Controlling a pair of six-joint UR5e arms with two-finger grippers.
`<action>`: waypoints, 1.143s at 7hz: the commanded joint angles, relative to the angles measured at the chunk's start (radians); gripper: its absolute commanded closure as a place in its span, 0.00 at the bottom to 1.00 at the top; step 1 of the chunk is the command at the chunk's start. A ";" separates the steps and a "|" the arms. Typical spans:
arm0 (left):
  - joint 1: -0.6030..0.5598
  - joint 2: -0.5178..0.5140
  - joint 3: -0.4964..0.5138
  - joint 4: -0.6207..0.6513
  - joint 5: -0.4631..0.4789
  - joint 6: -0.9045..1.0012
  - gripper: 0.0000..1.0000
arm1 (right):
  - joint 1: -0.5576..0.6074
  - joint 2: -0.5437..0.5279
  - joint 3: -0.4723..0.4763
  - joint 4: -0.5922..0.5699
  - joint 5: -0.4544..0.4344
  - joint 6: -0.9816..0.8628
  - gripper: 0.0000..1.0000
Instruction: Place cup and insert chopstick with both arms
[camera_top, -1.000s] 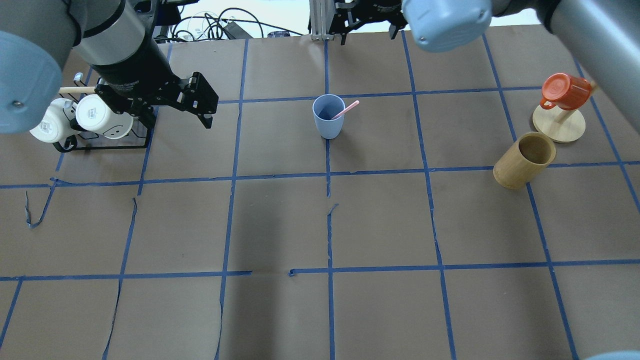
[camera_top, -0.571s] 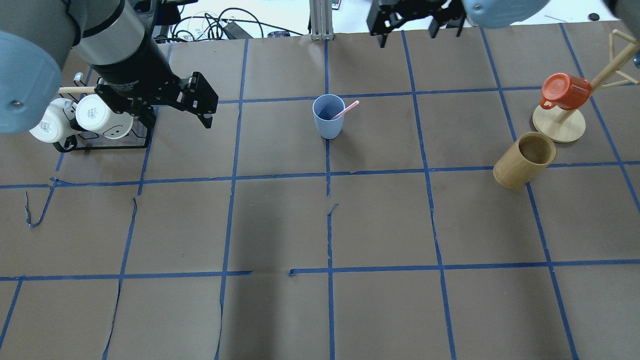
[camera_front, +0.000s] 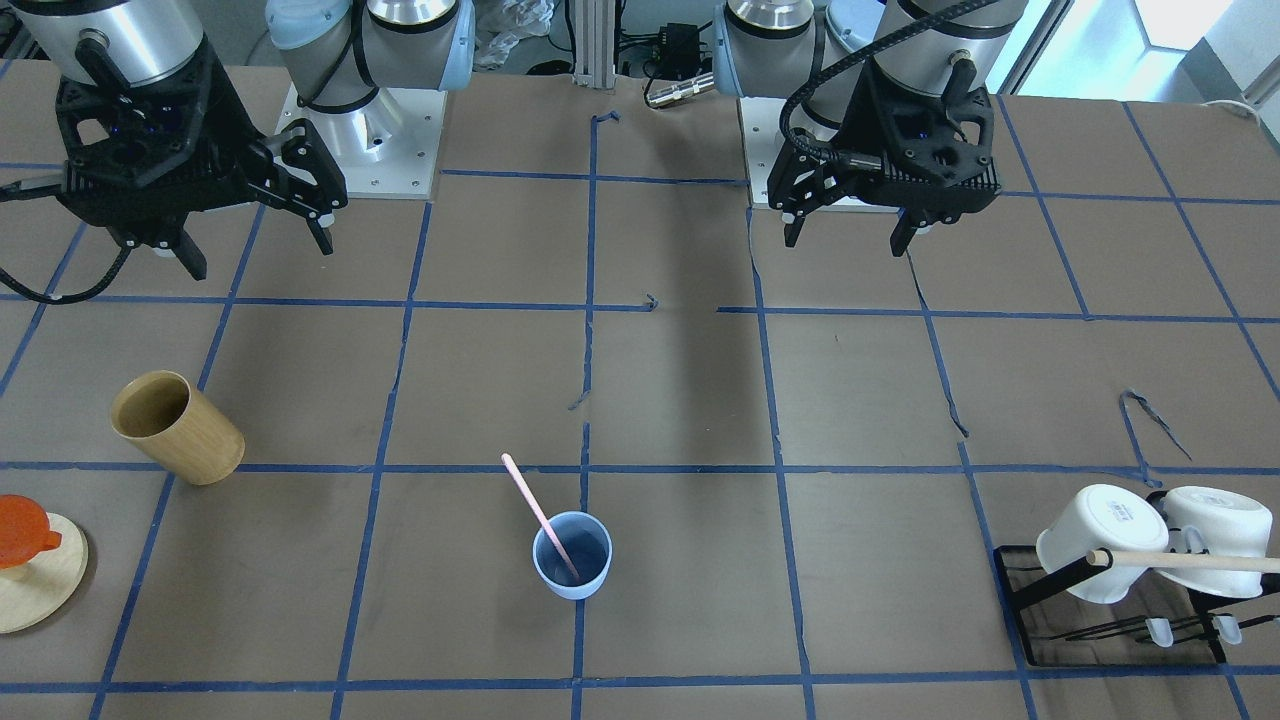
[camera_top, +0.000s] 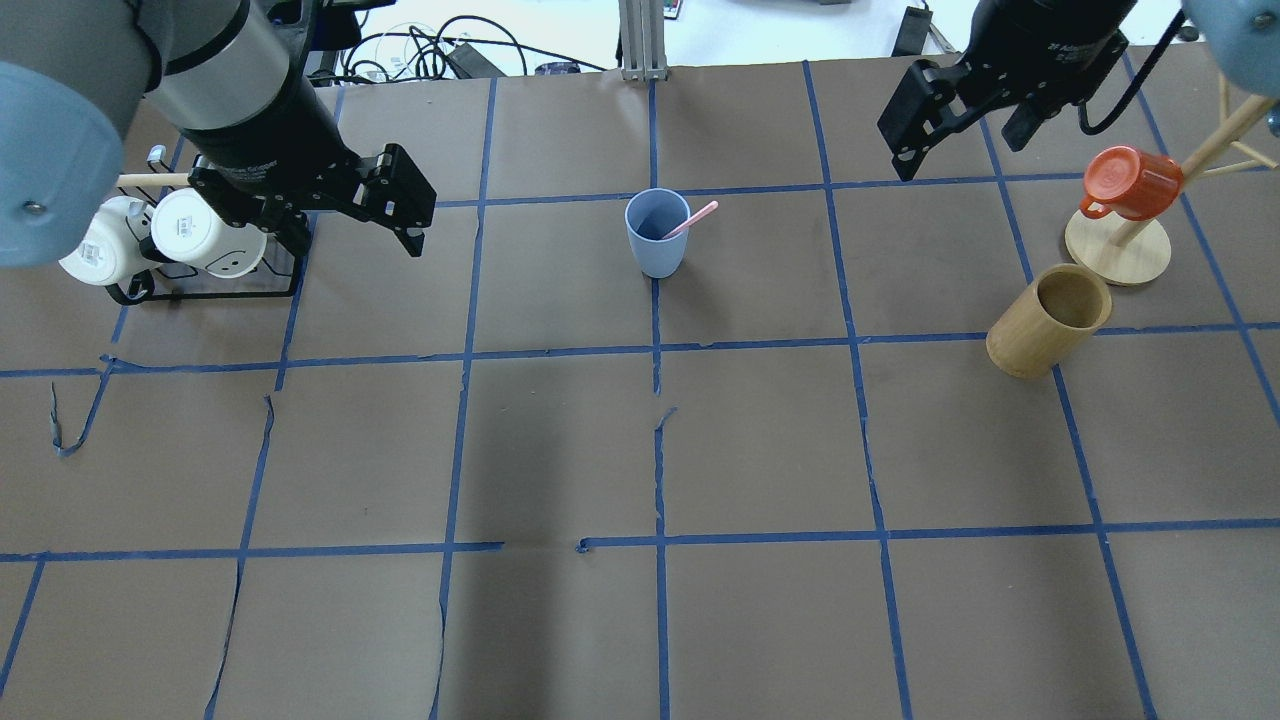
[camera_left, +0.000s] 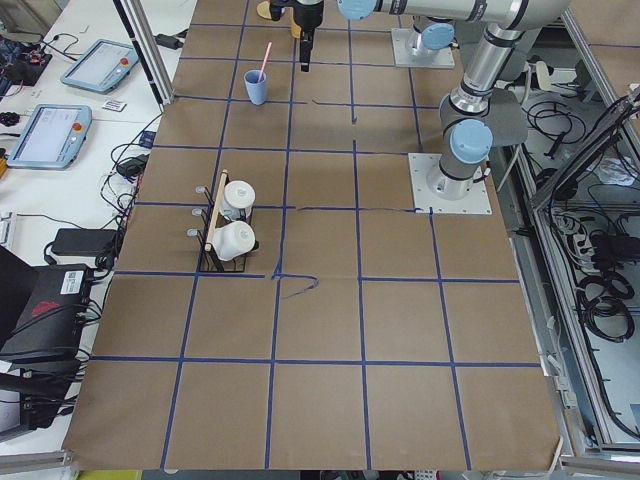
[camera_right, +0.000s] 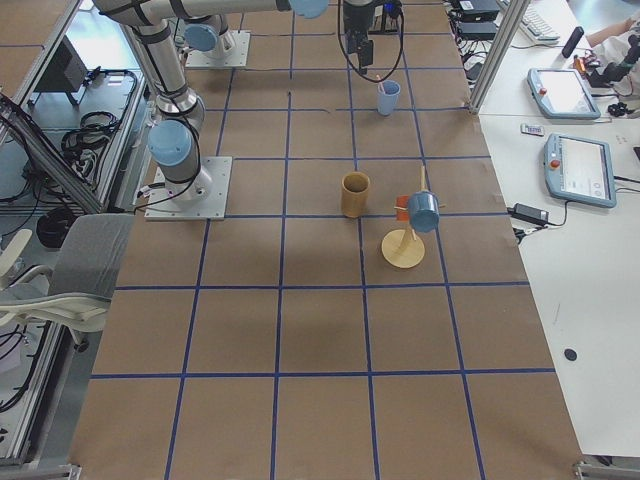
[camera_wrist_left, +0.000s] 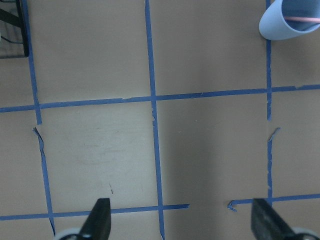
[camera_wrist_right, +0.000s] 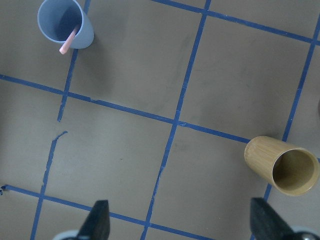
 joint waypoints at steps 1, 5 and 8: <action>0.000 0.000 0.000 0.000 0.000 0.000 0.00 | 0.004 -0.005 0.009 -0.001 0.004 0.128 0.00; 0.000 0.002 0.000 0.000 0.000 0.000 0.00 | 0.005 -0.007 0.011 -0.001 -0.005 0.139 0.00; 0.000 0.002 0.000 0.000 0.000 0.000 0.00 | 0.005 0.002 0.020 -0.029 -0.008 0.122 0.00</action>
